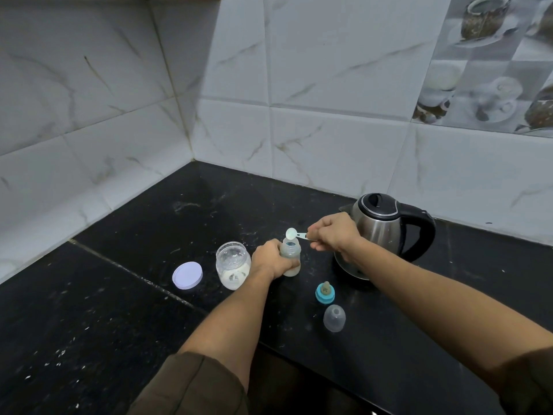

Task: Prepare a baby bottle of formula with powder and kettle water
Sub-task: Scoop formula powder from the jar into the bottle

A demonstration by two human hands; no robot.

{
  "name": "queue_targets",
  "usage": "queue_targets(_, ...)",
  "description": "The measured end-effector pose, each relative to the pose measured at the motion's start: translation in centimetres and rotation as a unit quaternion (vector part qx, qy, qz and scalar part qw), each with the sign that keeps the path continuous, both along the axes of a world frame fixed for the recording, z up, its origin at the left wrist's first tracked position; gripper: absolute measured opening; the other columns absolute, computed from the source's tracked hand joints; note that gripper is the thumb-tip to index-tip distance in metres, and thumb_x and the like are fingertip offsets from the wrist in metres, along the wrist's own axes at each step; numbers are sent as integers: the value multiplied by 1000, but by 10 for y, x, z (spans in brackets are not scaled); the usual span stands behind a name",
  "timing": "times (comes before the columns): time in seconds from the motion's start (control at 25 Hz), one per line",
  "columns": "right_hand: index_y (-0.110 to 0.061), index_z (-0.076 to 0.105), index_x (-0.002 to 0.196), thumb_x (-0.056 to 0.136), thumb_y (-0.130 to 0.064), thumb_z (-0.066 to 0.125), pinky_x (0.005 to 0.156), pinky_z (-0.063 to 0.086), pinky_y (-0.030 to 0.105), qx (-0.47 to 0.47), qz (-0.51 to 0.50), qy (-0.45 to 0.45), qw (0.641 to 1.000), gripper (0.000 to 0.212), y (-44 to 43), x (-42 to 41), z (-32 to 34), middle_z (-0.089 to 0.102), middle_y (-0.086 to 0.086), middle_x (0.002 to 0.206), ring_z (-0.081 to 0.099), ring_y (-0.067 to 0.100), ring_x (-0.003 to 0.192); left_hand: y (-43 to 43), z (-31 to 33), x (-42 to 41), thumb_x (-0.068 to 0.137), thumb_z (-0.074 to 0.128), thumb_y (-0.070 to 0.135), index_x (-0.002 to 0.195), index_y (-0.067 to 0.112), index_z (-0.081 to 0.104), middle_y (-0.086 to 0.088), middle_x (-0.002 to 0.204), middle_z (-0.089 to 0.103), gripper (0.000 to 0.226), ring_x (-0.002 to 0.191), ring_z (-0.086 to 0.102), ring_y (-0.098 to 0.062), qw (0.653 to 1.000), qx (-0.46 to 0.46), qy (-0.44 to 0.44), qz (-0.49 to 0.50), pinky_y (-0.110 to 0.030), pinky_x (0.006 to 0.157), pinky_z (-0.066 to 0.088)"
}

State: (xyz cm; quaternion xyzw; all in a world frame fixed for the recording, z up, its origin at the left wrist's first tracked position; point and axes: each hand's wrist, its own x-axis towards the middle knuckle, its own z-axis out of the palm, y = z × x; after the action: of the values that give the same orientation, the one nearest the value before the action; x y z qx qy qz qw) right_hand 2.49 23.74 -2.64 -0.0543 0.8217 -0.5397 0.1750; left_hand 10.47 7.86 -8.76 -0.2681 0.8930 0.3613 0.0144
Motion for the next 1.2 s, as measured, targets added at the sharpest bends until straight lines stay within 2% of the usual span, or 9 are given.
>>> queue_targets(0.16,-17,80,79,86,-8,80,68,63,27,66,39,152,985,12,1,-4,2,77,4,65,72,12,59,1,16,-7,67,81,49,100,28,64,3,101,70,43,97,63,-22,998,-42,35,14,-33,81,49)
queue_targets(0.24,-21,82,85,89,-14,78,74,61,27,116,72,246,960,9,1,-7,3,76,-5,69,73,11,69,0,22,-9,67,81,51,102,27,64,4,101,70,46,94,62,-19,997,-59,46,6,-33,79,47)
queue_targets(0.36,-23,83,94,93,-20,72,74,56,32,199,130,393,889,11,3,-9,3,77,-7,80,70,16,76,-2,28,-10,67,81,51,102,27,65,7,99,71,46,91,63,-16,995,-70,65,1,-30,78,47)
queue_targets(0.48,-17,78,97,96,-18,63,67,56,39,266,211,512,789,15,7,-13,-5,75,0,87,70,27,78,-5,33,-12,66,81,51,102,28,64,9,97,70,45,89,63,-14,994,-75,74,-4,-29,77,47)
queue_targets(0.6,-14,77,93,90,-11,69,53,55,39,265,217,585,735,9,10,-18,-10,73,2,83,68,28,69,-8,36,-12,64,80,52,97,30,62,11,93,69,43,86,63,-13,994,-72,82,-4,-29,76,47)
queue_targets(0.84,-11,76,89,76,-4,83,40,52,34,230,197,653,694,16,8,-25,-15,75,3,85,68,28,63,-12,42,-16,67,82,52,98,29,62,11,92,68,42,87,62,-12,993,-66,100,-5,-27,75,43)
queue_targets(0.96,-10,77,91,75,-1,85,39,52,35,211,184,669,689,20,8,-28,-14,76,3,87,68,28,63,-13,41,-18,68,82,51,101,29,62,11,95,68,44,88,62,-12,993,-65,94,-9,-28,77,44)
queue_targets(1.08,-9,77,87,70,-2,89,39,50,32,233,205,677,667,23,11,-27,-15,76,4,83,68,26,62,-11,39,-18,67,82,51,99,29,63,11,93,68,43,87,62,-12,993,-66,93,-8,-28,77,46)
queue_targets(1.2,-8,78,90,70,-1,89,39,52,34,218,202,679,672,23,15,-27,-15,78,5,87,68,27,62,-8,38,-17,68,82,50,100,29,63,11,94,68,43,88,61,-12,994,-62,91,-9,-28,77,45)
